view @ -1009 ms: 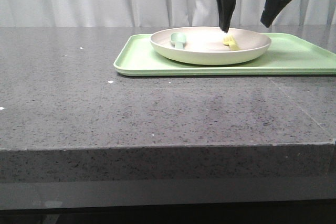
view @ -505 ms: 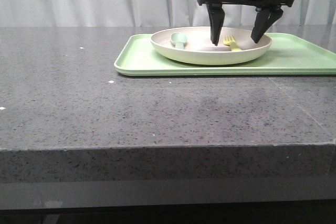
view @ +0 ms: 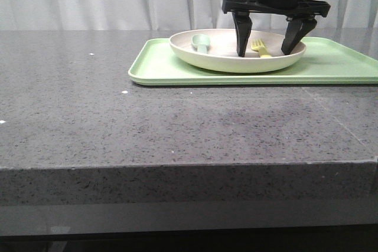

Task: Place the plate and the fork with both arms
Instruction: 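Lower the right gripper onto the yellow fork and grasp it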

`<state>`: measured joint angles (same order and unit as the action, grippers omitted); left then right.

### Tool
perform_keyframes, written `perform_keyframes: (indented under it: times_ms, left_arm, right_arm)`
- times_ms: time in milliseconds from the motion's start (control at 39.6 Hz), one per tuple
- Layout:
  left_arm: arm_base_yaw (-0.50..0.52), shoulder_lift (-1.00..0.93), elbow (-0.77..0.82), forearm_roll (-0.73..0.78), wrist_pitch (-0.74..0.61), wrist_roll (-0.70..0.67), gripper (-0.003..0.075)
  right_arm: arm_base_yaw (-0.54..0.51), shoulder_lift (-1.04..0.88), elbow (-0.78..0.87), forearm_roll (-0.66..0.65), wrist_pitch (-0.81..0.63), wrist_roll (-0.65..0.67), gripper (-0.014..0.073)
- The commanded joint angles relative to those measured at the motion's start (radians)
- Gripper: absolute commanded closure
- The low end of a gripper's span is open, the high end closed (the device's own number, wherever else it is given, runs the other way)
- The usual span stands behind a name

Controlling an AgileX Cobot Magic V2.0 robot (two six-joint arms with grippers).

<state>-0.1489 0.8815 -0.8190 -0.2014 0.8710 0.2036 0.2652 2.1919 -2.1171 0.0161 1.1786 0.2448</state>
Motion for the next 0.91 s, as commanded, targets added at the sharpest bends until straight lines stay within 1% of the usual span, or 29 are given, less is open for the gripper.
perform_keyframes:
  times_ms: [0, 76, 202, 404, 631, 883]
  left_arm:
    - [0.002, -0.005, -0.026, -0.021, -0.048, 0.001, 0.0364]
    - [0.002, -0.005, -0.026, -0.021, -0.048, 0.001, 0.0364]
    - [0.002, -0.005, -0.026, -0.021, -0.048, 0.001, 0.0364]
    - [0.002, -0.005, -0.026, -0.021, -0.048, 0.001, 0.0364]
    - [0.002, -0.005, -0.026, -0.021, -0.048, 0.001, 0.0364]
    - [0.002, -0.005, -0.026, -0.021, -0.048, 0.001, 0.0364]
  right_arm:
    - [-0.006, -0.047, -0.028, -0.001, -0.018, 0.001, -0.0015]
    - [-0.006, -0.047, -0.028, -0.001, -0.018, 0.001, 0.0017]
    - [-0.006, -0.047, -0.028, -0.001, -0.017, 0.001, 0.0152]
    - [-0.006, -0.047, -0.028, -0.001, -0.017, 0.001, 0.0312]
    - [-0.006, -0.047, -0.028, -0.001, -0.016, 0.001, 0.0421]
    - [-0.006, -0.047, -0.028, -0.001, -0.011, 0.001, 0.0498]
